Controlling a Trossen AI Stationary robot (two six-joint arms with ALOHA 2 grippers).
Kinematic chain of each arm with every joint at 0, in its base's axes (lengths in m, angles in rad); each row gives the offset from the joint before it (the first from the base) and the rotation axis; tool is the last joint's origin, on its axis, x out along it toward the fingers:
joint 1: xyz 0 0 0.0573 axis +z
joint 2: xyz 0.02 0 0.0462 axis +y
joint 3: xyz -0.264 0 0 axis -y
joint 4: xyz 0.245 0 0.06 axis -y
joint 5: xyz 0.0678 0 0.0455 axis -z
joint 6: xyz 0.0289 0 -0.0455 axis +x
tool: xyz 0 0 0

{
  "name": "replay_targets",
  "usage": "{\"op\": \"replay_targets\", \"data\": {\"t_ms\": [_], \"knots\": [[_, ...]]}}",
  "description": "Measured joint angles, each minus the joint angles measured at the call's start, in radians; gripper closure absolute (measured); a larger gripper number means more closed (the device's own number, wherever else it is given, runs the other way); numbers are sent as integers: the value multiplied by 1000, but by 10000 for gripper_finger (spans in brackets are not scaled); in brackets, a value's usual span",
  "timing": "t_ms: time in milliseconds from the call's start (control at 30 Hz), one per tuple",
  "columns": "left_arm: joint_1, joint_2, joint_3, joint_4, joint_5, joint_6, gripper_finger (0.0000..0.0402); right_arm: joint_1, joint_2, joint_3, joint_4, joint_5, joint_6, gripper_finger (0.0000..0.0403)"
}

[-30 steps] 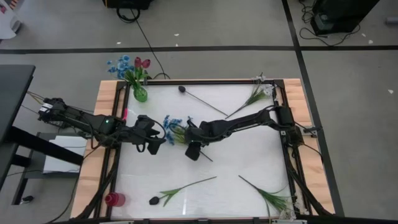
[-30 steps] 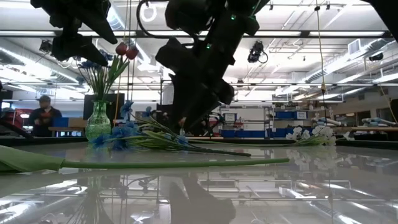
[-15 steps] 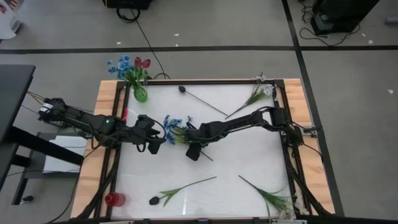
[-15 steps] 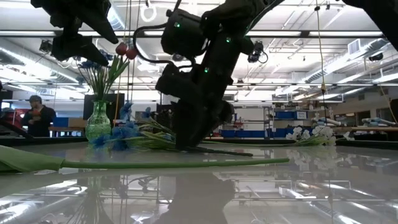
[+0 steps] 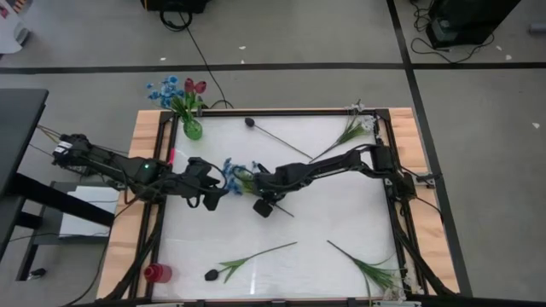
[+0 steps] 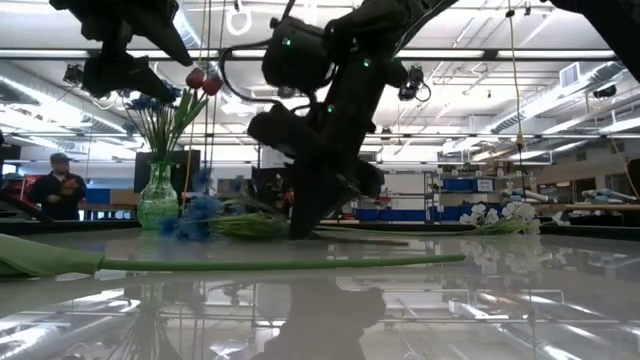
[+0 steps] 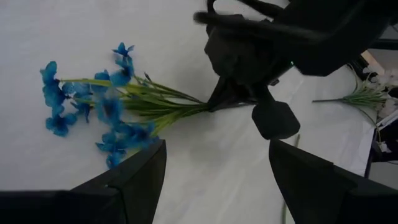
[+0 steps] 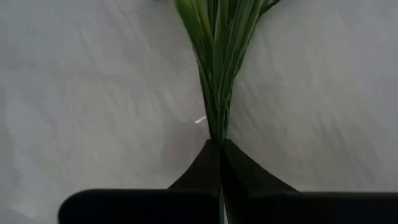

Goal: Sort flowers into vase by color
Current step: Put the blue flowers into the green vase

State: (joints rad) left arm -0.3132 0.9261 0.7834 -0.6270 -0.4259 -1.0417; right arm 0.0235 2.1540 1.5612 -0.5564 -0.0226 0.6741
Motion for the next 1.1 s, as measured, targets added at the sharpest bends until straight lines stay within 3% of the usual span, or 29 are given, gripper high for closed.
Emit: {"op": "replay_targets", "data": {"t_ms": [200,500,833,967,1100], "knots": [[-21,-12,49,-23,0,5,129,3,-106,0,37,54,49,399],[-45,-19,135,-49,-7,33,166,37,-298,0,200,258,96,401],[-44,-19,191,51,-34,164,179,80,-490,0,326,524,-51,402],[-44,-19,191,126,-35,242,180,92,-548,0,398,587,-147,402],[-44,-19,191,208,-58,337,179,95,-582,0,482,578,-232,403]]}}
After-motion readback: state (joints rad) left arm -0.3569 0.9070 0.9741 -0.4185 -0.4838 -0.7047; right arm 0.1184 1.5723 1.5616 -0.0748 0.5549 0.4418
